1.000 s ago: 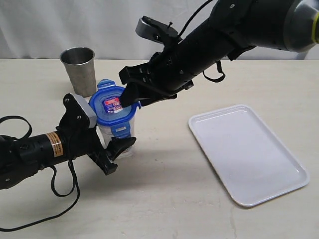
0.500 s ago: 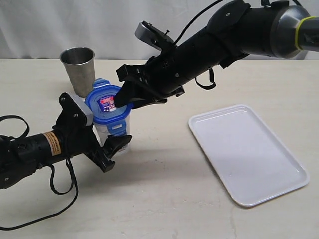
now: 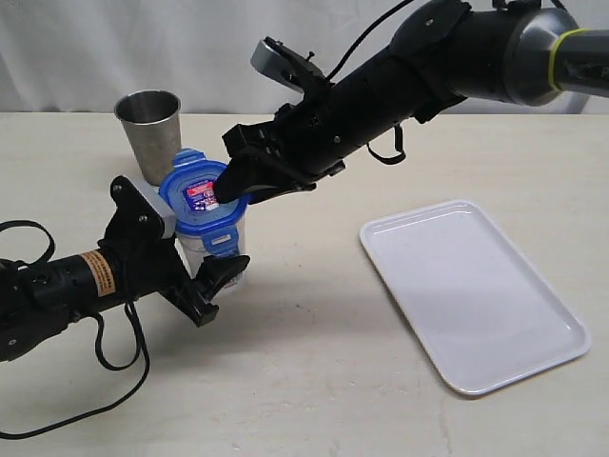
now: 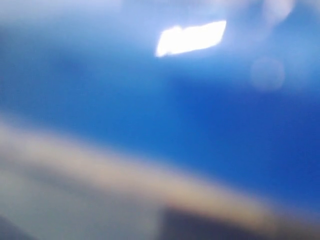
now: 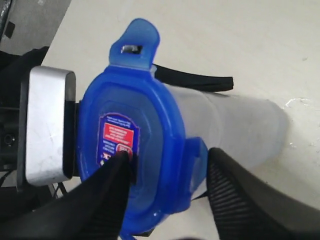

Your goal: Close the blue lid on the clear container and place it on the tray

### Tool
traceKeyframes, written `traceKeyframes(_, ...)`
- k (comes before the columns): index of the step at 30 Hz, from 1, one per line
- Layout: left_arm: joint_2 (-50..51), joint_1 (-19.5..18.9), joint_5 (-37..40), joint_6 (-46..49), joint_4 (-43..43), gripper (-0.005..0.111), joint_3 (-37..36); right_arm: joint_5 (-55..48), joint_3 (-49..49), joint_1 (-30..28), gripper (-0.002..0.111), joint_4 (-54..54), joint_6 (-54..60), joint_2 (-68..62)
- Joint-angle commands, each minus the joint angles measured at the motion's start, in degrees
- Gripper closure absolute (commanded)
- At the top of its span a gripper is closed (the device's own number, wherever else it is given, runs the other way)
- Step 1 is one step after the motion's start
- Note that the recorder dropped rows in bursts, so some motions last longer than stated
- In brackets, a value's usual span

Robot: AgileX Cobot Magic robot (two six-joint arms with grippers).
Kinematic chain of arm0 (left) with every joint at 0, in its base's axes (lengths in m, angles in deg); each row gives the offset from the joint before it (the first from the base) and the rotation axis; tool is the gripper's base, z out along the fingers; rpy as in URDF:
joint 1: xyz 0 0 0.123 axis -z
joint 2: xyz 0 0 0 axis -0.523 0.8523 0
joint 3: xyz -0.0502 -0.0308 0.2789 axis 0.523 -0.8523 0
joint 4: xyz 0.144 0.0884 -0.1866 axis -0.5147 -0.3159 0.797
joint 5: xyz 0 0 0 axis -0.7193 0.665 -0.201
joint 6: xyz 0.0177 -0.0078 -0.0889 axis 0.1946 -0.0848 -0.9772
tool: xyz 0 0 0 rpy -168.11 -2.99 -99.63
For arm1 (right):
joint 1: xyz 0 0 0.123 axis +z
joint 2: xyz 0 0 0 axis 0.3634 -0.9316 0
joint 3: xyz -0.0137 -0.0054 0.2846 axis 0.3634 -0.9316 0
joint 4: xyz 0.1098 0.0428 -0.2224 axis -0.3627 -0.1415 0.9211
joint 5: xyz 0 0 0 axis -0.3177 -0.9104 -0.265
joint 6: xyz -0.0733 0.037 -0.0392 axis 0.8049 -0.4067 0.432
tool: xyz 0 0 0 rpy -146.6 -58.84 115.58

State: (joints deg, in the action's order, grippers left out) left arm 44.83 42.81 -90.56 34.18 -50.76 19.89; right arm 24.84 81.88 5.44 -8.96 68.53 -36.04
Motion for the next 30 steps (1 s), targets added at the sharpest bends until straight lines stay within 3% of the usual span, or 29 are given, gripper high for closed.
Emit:
traceKeyframes(1, -0.73, 0.63, -5.13, -0.15, -2.53, 0.107, 0.5, -2.58, 1.99, 1.28, 0.052, 2.81, 2.68, -1.82)
traceKeyframes(9, -0.73, 0.63, -5.13, -0.15, -2.53, 0.107, 0.5, -3.45, 6.22, 1.28, 0.046, 6.19, 2.18, -1.82)
traceKeyframes(20, -0.73, 0.63, -4.18, -0.25, -2.41, 0.107, 0.5, -5.69, 10.01, -1.47, 0.046, 7.78, -0.94, 0.87)
traceKeyframes(25, -0.73, 0.63, -3.7, -0.39, -2.41, 0.107, 0.5, -8.12, 10.23, -3.33, 0.046, 7.95, 11.2, 7.0)
traceKeyframes(28, -0.73, 0.63, -3.7, -0.39, -2.41, 0.107, 0.5, -13.99, 10.23, -1.39, 0.055, 10.2, 19.82, 10.65)
traceKeyframes(30, -0.73, 0.63, -3.7, -0.38, -2.29, 0.107, 0.5, -14.21, 10.02, 3.62, 0.066, 20.22, 20.04, 12.18)
